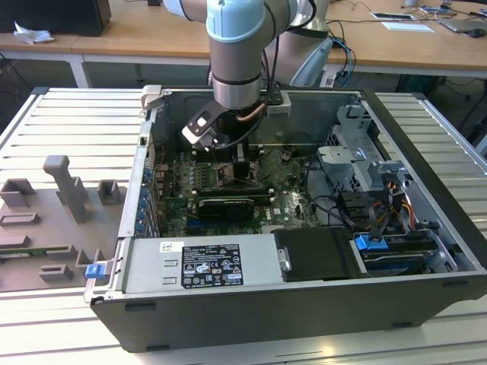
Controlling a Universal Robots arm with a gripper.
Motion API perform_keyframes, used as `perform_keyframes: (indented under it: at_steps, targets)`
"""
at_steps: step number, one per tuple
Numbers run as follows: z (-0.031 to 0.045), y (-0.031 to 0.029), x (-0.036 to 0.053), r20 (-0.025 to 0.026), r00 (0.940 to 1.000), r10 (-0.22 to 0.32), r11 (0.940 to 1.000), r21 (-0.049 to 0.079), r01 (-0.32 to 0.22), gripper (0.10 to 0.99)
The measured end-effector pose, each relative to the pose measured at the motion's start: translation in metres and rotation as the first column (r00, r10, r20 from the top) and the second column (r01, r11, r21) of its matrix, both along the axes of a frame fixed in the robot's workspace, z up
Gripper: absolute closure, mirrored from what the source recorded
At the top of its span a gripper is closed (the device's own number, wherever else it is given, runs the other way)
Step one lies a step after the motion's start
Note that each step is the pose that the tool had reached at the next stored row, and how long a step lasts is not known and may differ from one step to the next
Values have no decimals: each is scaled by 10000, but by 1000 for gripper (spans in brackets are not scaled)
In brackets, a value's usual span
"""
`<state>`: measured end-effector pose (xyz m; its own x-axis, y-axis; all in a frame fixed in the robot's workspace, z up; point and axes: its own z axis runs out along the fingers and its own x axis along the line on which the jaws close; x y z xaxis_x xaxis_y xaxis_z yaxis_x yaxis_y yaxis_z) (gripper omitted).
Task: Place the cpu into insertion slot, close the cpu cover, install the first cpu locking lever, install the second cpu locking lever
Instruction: 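Place the cpu into insertion slot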
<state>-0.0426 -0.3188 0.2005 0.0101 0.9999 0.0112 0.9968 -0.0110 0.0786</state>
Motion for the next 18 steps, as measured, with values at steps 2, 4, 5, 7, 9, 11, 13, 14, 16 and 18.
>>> perform_keyframes:
  at_steps: [2, 4, 5, 7, 9, 11, 13, 14, 16, 18]
  targets:
    - [-13, 0, -1, -3, 10000, -5, 10000, -2, 5, 545]
    - [-15, 0, 0, -1, 10000, -6, 10000, -1, 6, 545]
    - [-15, 0, 0, -1, 10000, -6, 10000, -1, 6, 545]
    - [-15, 0, 0, -1, 10000, -6, 10000, -1, 6, 545]
    - [-16, 0, 0, -1, 10000, -6, 10000, 0, 6, 545]
    - [-16, 0, 0, -1, 10000, -5, 10000, -1, 5, 545]
    - [-16, 0, 0, -1, 10000, -6, 10000, -2, 6, 471]
    - [-16, 0, 0, -1, 10000, -6, 10000, -2, 6, 471]
    - [-16, 0, 0, -1, 10000, -6, 10000, -3, 6, 471]
    - [4, 0, 0, -1, 10000, -6, 10000, -3, 6, 471]
